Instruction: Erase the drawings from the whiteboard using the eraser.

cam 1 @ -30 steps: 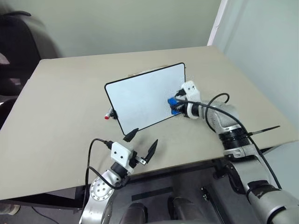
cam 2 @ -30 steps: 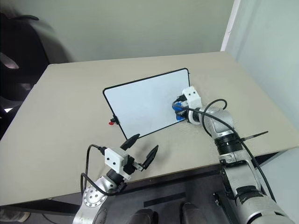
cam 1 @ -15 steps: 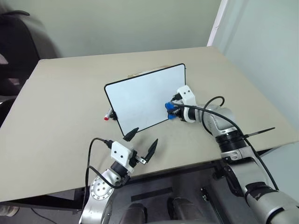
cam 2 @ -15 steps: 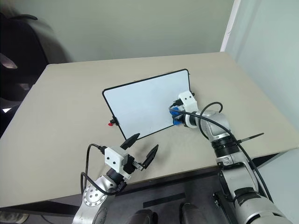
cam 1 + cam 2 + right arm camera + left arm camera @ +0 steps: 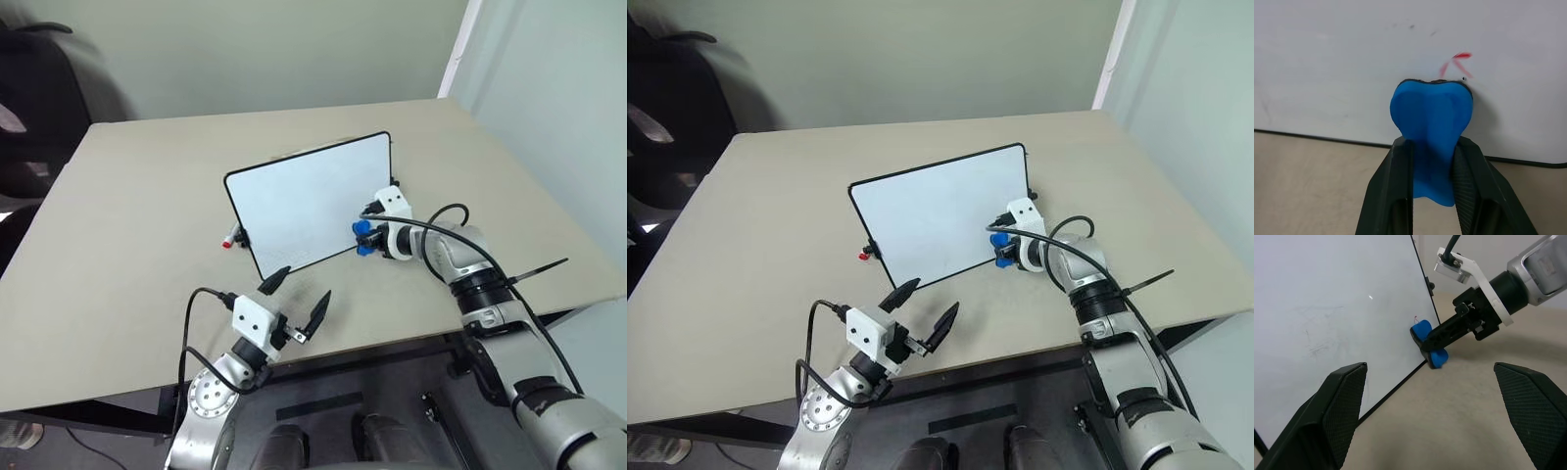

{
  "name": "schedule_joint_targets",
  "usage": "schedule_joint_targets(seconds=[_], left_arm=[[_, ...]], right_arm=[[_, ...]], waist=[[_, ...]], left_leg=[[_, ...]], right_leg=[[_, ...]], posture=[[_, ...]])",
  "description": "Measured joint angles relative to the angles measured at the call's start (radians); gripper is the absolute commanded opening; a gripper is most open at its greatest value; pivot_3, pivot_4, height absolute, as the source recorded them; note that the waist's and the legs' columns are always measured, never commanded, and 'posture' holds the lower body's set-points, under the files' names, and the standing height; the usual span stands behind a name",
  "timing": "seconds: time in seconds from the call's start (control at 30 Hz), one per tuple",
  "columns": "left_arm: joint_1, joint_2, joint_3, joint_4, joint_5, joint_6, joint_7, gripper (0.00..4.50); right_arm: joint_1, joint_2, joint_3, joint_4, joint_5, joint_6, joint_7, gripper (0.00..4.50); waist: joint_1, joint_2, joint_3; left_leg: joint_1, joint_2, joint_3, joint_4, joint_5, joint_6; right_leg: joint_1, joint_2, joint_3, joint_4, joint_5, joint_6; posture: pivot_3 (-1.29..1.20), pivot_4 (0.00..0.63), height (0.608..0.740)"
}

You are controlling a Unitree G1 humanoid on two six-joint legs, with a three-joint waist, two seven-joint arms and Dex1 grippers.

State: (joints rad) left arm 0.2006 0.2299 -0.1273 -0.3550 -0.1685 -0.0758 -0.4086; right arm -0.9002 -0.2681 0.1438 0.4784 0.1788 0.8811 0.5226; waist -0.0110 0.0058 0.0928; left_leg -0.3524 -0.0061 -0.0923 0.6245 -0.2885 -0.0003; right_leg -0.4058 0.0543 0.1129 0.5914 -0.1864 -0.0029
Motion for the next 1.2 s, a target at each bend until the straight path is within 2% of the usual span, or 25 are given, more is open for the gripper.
schedule_joint_targets(seconds=[0.37, 0.63, 0.87, 1.2], left_arm=[[-0.002, -0.002, -0.001, 0.0, 0.0, 0.0, 0.001, 4.5], [-0.002, -0.002, 0.0, 0.0, 0.0, 0.0, 0.001, 4.5], [-0.001, -0.002, 0.0, 0.0, 0.0, 0.0, 0.001, 4.5], [-0.001, -0.001, 0.001, 0.0, -0.002, 0.004, 0.001, 4.5]], right_arm=[[-0.064, -0.03, -0.046, -0.028, -0.008, 0.007, -0.021, 1.03], [0.003, 0.031, 0.007, -0.08, -0.007, 0.067, -0.01, 1.03], [0.009, 0.039, 0.031, -0.113, -0.008, 0.087, 0.0, 1.03], [-0.061, 0.008, -0.042, -0.138, -0.007, 0.05, -0.021, 1.03]], waist=[[-0.002, 0.0, 0.0], [-0.005, 0.0, -0.001], [-0.003, 0.0, 0.0], [-0.003, 0.0, -0.001]], left_leg=[[0.004, 0.0, 0.0, -0.001, 0.002, 0.003], [0.005, 0.0, 0.0, -0.001, 0.002, 0.003], [0.004, 0.0, 0.0, -0.001, 0.001, 0.003], [0.003, 0.0, 0.0, -0.002, 0.001, 0.003]], right_leg=[[0.0, 0.0, -0.001, 0.0, 0.002, 0.001], [-0.001, 0.001, -0.001, 0.0, 0.002, 0.001], [-0.002, 0.001, -0.001, 0.0, 0.002, 0.0], [-0.002, 0.001, -0.001, 0.0, 0.003, -0.001]], posture=[[0.0, 0.15, 0.736], [0.0, 0.15, 0.736], [0.0, 0.15, 0.736], [0.0, 0.15, 0.736]])
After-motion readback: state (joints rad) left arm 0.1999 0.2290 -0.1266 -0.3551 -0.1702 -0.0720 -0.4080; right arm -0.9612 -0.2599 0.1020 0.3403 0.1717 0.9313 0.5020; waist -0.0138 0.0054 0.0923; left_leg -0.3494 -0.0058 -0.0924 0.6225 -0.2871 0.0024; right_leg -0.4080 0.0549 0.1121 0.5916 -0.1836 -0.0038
